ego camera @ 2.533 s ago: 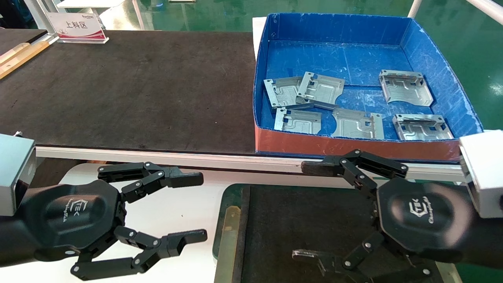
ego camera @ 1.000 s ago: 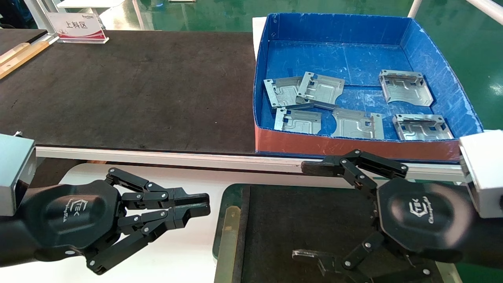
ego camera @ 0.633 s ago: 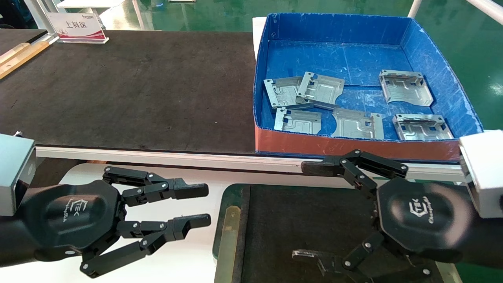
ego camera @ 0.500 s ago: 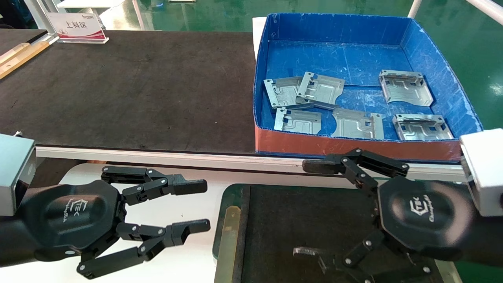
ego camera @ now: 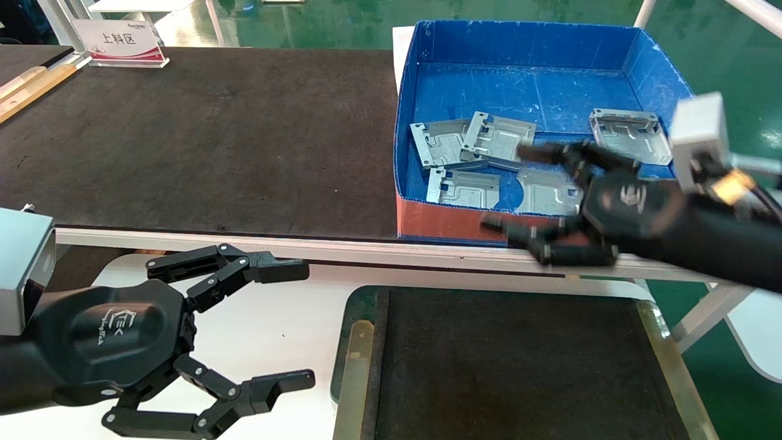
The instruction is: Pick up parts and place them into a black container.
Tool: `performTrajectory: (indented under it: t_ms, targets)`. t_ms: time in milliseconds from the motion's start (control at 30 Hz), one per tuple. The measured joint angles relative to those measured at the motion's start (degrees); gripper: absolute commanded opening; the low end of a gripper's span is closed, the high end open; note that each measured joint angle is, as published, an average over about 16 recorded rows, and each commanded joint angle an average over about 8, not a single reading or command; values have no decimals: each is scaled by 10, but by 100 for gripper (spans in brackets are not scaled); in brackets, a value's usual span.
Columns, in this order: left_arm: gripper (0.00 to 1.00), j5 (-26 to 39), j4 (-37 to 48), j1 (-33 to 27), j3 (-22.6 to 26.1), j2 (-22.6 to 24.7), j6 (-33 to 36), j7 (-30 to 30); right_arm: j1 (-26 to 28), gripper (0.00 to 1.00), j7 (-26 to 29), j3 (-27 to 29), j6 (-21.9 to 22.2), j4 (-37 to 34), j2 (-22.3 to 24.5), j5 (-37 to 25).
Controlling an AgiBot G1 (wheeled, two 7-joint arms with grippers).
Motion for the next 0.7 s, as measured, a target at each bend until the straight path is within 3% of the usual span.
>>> performTrajectory:
  t_ms: [433, 700]
  targets:
    - [100, 0, 0, 0, 0, 0, 0, 0, 144, 100, -99, -37, 77, -232, -69, -114]
    - [100, 0, 0, 0, 0, 0, 0, 0, 225, 100, -158, -51, 170, -382, -113, -162]
